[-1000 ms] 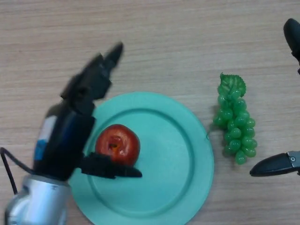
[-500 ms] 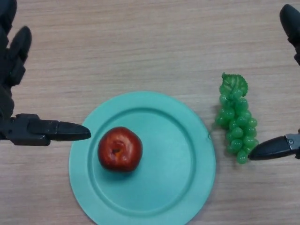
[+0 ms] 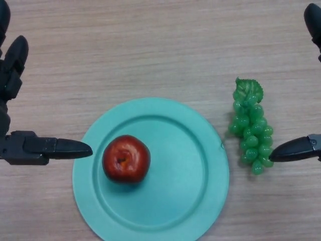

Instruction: Pick up the red apple and place it on the plate

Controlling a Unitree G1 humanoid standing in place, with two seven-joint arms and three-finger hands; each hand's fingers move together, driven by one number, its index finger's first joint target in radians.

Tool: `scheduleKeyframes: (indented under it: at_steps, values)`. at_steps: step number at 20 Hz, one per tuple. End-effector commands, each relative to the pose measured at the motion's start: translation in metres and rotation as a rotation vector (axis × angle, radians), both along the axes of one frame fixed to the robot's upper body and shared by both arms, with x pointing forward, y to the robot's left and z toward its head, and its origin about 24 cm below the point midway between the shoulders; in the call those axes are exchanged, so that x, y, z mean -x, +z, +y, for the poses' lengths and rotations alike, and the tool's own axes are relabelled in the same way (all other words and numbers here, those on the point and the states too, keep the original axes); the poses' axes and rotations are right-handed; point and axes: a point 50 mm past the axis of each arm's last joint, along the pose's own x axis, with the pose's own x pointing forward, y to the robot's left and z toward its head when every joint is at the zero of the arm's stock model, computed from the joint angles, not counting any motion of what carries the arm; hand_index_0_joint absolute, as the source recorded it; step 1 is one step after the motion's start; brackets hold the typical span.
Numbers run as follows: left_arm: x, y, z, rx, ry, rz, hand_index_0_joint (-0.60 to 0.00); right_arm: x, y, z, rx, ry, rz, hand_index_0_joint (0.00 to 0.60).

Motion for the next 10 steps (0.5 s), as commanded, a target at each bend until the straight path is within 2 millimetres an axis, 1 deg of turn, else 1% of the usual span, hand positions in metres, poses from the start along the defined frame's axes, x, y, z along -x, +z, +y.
scheduleKeyframes:
  at_steps: [1, 7, 10]
  values:
    - [0.015, 0.031, 0.006, -0.094, 0.035, -0.227, 0.000, 0.020, 0.028, -0.005, -0.018, 0.008, -0.227, 0.000]
    - [0.014, 0.029, 0.002, -0.114, 0.032, -0.229, 0.000, 0.022, 0.021, -0.002, 0.007, 0.019, -0.209, 0.000]
    - [0.014, 0.030, 0.002, -0.118, 0.034, -0.243, 0.000, 0.025, 0.014, 0.005, 0.059, 0.051, -0.180, 0.000]
